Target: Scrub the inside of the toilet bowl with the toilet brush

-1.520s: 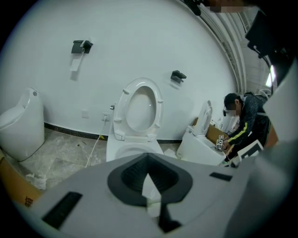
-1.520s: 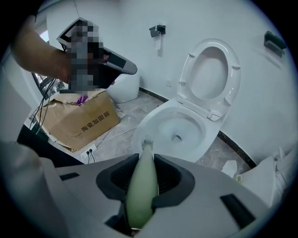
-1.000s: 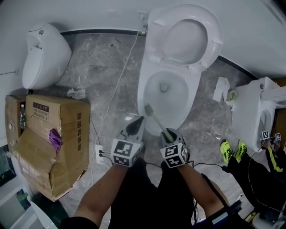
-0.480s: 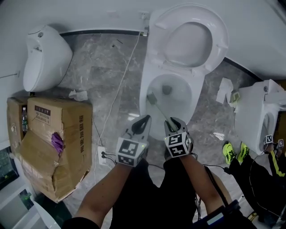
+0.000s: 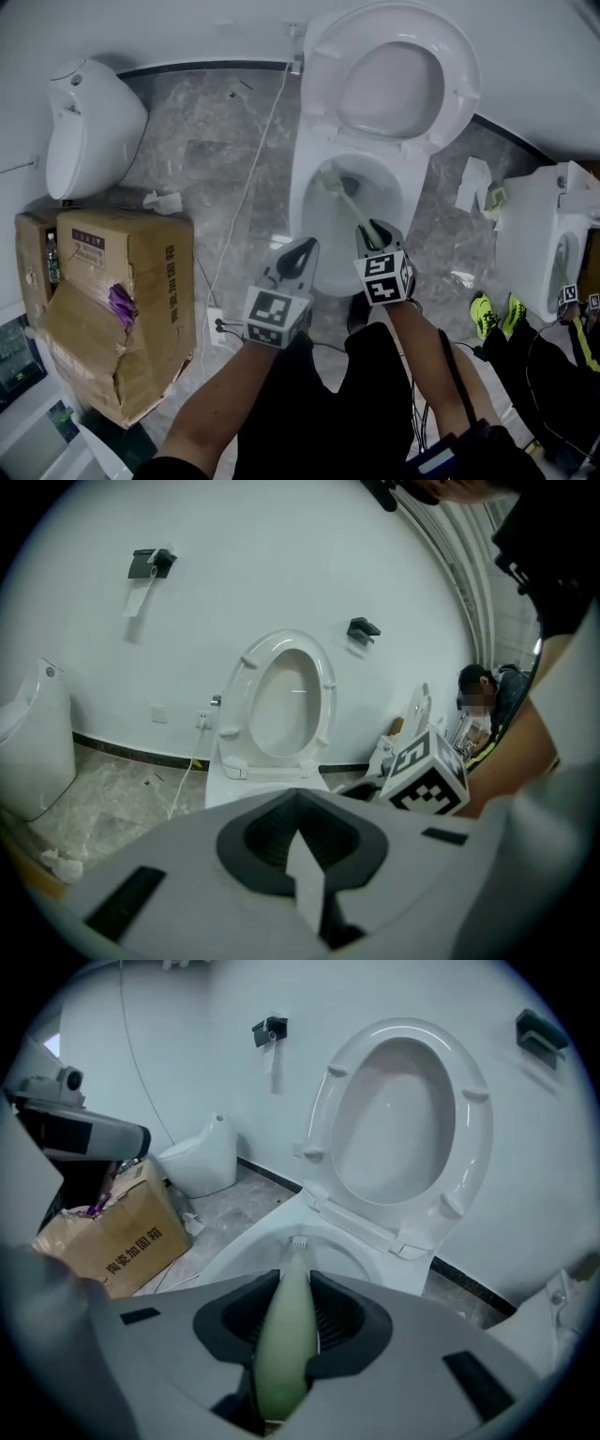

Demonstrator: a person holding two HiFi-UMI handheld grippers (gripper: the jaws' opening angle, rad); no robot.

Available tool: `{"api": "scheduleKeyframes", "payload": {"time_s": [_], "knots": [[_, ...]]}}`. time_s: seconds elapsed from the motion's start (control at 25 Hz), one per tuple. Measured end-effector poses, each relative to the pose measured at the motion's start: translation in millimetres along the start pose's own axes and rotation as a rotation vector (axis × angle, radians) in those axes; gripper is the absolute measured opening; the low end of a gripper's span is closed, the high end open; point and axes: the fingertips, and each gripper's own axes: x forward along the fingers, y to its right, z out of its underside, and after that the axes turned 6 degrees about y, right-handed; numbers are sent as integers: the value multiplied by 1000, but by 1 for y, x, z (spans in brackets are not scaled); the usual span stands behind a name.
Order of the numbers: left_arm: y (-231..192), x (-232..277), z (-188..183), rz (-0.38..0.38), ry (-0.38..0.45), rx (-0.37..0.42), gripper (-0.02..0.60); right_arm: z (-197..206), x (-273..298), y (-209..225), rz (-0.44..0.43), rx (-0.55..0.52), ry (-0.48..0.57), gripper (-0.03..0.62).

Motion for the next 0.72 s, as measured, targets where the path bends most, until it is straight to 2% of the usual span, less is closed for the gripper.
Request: {"api": "scheduleKeyframes", "payload": {"time_s": [0.32,0.72], "knots": [[6,12,-4,21,-6,6,9,8,-5,56,104,47,-8,106],[35,23,-4,73,-22,34,9,43,-41,95,207,118,-44,106]]}}
